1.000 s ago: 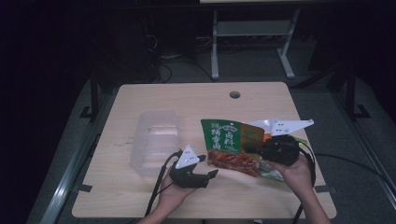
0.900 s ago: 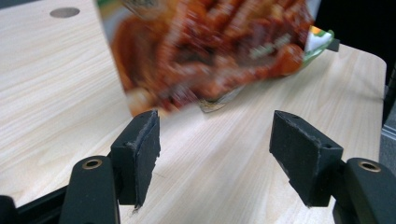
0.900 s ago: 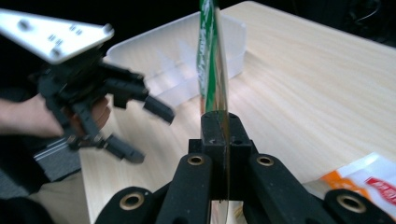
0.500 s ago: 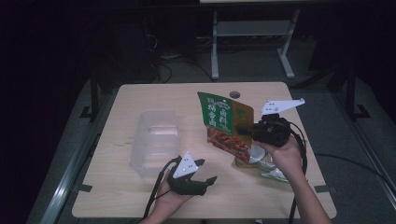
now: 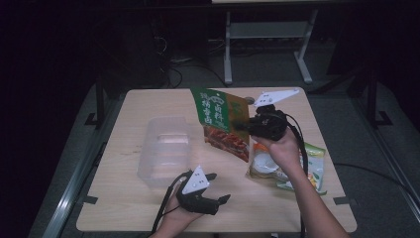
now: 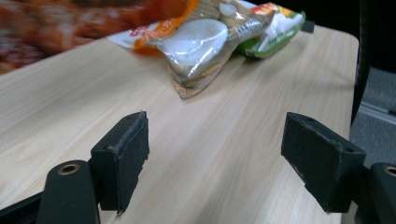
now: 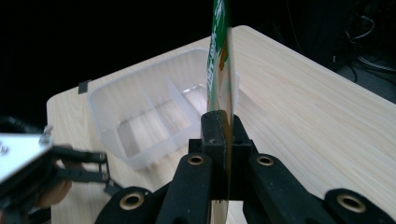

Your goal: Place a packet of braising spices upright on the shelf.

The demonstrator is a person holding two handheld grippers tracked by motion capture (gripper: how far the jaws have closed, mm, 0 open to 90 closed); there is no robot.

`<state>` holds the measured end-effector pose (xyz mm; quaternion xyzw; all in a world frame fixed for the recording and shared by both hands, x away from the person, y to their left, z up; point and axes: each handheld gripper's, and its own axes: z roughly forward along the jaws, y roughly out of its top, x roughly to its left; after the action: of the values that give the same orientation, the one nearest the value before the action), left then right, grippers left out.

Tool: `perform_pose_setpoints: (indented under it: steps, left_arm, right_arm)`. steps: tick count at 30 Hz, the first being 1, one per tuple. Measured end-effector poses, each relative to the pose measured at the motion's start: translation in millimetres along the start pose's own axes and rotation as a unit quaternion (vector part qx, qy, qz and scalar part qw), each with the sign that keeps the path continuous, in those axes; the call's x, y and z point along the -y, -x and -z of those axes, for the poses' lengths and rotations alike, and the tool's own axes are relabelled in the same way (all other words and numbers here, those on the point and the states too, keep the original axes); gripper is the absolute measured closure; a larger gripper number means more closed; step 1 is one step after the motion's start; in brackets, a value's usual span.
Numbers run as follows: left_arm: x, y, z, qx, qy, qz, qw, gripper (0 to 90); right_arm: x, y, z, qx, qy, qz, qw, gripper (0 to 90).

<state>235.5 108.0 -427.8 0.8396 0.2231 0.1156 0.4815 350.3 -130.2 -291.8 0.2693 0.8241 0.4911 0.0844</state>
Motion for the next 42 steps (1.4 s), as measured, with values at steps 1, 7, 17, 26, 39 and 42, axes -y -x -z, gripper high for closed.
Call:
perform_pose_setpoints:
  steps: [1,7,17,26,39,42]
  left_arm:
    - [0.9,0.6,0.8,0.002,0.000,-0.001,1.0000,22.4]
    - [4.0,2.5,2.8,-0.001,0.000,0.003,1.0000,21.8]
    - [5.2,1.5,4.4,-0.002,-0.001,0.002,1.0000,21.8]
    - [6.8,0.5,2.0,0.004,-0.001,0.000,1.0000,21.8]
    - [6.2,-2.2,5.4,0.008,0.008,0.012,0.9999,21.8]
    - [6.4,-2.5,5.3,0.009,0.009,0.015,0.9998,21.8]
  right_arm:
    - [-6.1,-1.0,-6.8,-0.001,-0.001,0.004,1.0000,89.7]
    - [-23.7,-0.7,-28.6,-0.010,-0.005,0.021,0.9997,89.7]
    - [-46.0,-4.0,-57.1,-0.024,-0.005,0.035,0.9991,89.7]
    - [-66.6,-3.5,-88.9,-0.033,-0.001,0.046,0.9984,89.7]
    - [-76.2,-1.8,-146.9,-0.058,0.002,0.048,0.9972,89.7]
    - [-74.9,-2.1,-160.6,-0.062,-0.003,0.056,0.9965,89.7]
